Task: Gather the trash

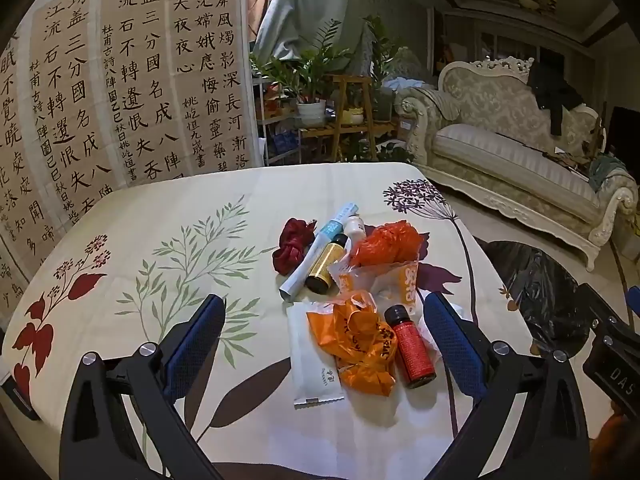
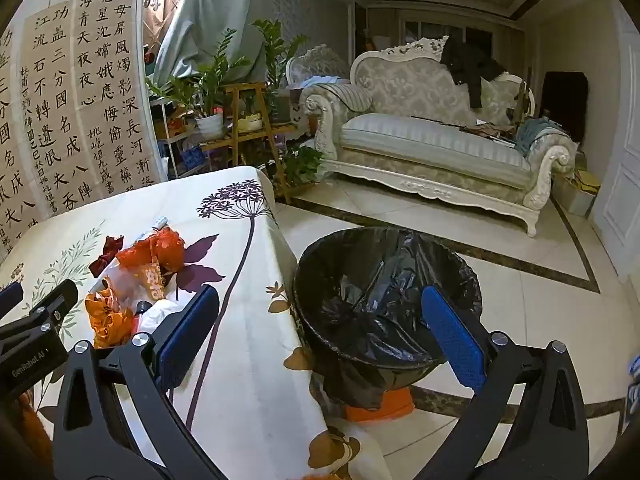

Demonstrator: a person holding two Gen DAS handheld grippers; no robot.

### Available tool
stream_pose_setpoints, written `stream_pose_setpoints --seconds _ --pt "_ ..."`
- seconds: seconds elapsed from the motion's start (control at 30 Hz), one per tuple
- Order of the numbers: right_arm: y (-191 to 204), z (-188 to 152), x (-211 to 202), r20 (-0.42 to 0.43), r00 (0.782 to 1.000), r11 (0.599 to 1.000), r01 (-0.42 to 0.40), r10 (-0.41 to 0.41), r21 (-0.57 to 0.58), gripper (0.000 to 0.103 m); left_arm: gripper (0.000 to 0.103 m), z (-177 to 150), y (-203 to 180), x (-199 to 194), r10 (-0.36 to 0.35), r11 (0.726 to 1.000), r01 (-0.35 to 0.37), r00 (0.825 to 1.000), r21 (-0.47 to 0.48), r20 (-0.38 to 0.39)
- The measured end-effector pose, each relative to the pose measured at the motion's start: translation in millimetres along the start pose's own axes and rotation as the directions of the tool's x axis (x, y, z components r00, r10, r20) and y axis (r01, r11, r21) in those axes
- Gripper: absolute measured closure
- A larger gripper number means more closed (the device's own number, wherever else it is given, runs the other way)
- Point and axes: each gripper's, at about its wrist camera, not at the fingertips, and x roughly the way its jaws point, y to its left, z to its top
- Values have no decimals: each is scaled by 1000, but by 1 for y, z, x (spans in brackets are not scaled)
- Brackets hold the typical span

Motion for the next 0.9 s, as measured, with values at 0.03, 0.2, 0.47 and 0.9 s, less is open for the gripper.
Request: stream_pose_setpoints --seconds 0.03,0.2,0.47,0.9 --pt "0 0 0 1 1000 1000 2 -2 -1 4 6 0 0 0 -3 1000 3 1000 -4 2" --pt "0 1 3 -8 1000 1000 7 -7 -5 4 6 0 1 -1 -15 1000 14 1000 -3 -7" --pt "-7 1 8 -13 1000 1000 0 0 4 4 6 0 -7 0 -15 1000 15 1000 8 -11" --pt "-7 1 9 -16 1000 1000 0 0 6 4 6 -1 -8 6 -24 1000 24 1000 5 -17"
